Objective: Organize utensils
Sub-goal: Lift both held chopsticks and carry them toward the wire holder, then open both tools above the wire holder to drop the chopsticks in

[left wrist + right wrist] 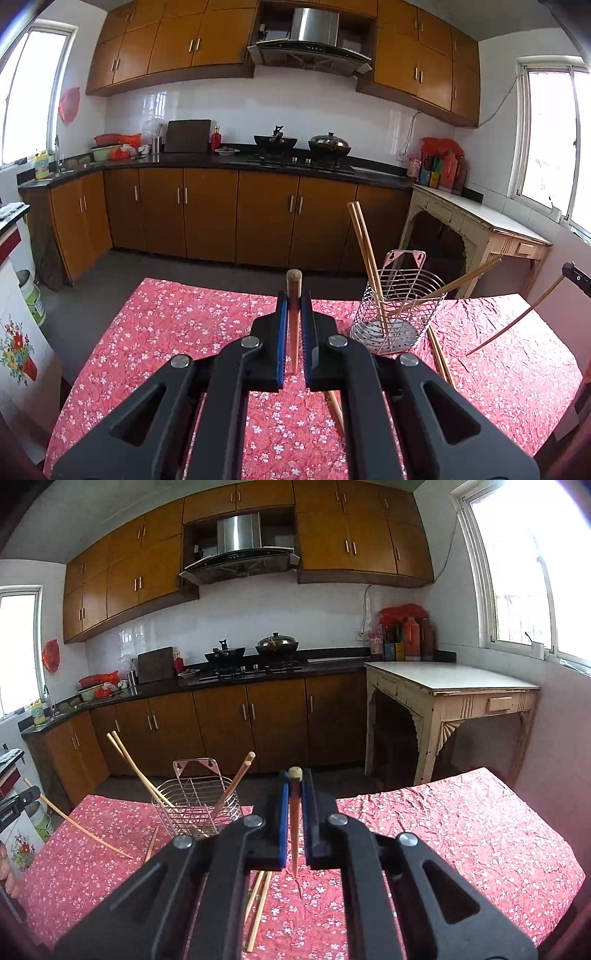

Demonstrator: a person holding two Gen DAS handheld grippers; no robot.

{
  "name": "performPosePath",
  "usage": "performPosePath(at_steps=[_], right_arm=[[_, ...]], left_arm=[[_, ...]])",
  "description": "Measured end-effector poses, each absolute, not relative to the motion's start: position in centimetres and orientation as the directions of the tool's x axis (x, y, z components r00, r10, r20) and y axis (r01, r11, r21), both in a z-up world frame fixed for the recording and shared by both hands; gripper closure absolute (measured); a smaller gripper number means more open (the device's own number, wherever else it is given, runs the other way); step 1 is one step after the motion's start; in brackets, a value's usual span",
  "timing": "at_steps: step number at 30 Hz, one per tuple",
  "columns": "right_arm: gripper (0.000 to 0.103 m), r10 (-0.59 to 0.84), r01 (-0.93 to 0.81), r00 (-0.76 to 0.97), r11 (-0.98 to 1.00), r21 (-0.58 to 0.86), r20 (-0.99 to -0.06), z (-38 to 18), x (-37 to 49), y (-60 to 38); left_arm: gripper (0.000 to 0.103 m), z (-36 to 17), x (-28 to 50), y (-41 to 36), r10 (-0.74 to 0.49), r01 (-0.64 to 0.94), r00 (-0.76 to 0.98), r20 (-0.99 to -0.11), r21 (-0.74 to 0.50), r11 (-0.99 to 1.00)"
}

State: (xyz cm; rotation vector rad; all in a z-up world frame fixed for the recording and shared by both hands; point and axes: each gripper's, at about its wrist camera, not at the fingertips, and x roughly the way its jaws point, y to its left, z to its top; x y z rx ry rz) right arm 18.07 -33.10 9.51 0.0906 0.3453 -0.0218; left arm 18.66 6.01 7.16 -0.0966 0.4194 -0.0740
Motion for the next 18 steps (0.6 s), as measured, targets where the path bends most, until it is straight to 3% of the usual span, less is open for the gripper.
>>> performPosePath(at_steps=[8,18], right_arm=[[0.096,0.094,-0.053,0.939,0.990,0.132,-0.330,12.2,16.9,-32.0],[0.096,0.211,-0.172,0.951,0.969,0.180,-0.227,19.0,17.3,-28.7]], left_arm=[[0.096,9.2,18.5,4.9,-0.118,0.079,0.919,-0.376,-0.118,0.990],[0.096,16.4,19.4,0.6,-0.208,0.175,0.944,-0.256,-0.144,0.974]])
